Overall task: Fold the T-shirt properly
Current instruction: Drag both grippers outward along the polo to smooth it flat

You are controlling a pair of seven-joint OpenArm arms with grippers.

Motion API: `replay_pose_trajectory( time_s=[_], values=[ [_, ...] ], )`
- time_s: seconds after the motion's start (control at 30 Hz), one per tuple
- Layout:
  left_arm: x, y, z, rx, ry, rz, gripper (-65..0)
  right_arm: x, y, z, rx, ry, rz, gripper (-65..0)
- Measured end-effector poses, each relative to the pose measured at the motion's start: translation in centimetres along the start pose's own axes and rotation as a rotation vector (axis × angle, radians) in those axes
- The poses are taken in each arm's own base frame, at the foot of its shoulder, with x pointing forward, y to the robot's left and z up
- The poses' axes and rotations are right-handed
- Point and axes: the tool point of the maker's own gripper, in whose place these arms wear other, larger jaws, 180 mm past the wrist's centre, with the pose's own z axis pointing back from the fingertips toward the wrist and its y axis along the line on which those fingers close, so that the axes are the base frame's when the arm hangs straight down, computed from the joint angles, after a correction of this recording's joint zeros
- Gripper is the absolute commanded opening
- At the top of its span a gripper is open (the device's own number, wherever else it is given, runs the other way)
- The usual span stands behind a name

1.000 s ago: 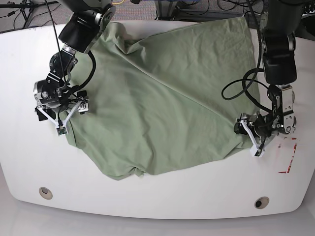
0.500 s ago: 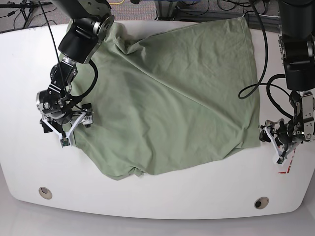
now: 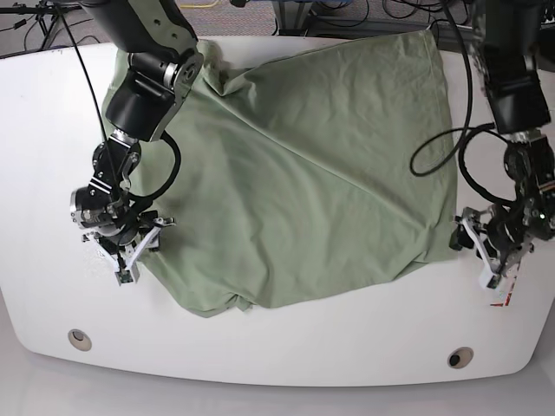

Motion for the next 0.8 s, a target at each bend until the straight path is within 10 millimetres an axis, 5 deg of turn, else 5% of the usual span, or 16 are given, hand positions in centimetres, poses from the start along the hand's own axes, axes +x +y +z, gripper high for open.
replay_pose_trajectory(
  time_s=[0.1, 0.3, 0.47, 0.8],
  values=[
    [-0.6, -3.2, 0.2, -0.007, -0.026, 0.019, -36.5, 0.8, 0.5, -0.7, 0.027, -0.006, -0.009, -62.1],
    [-2.2, -9.4, -1.0, -0.060, -0.047, 0.123, -39.9, 1.9, 1.9, -2.5, 0.093, -0.073, -0.038, -60.1],
    [-6.0, -10.4, -1.8, -0.016, 0.046, 0.143, -39.9, 0.9, 2.7, -3.9, 0.138, -0.086, -0.062, -59.3],
    [-8.3, -10.5, -4.2, -0.014, 0.097, 0.148, -39.9, -0.5, 1.5, -5.8, 0.194, -0.137, -0.147, -59.3]
  ],
)
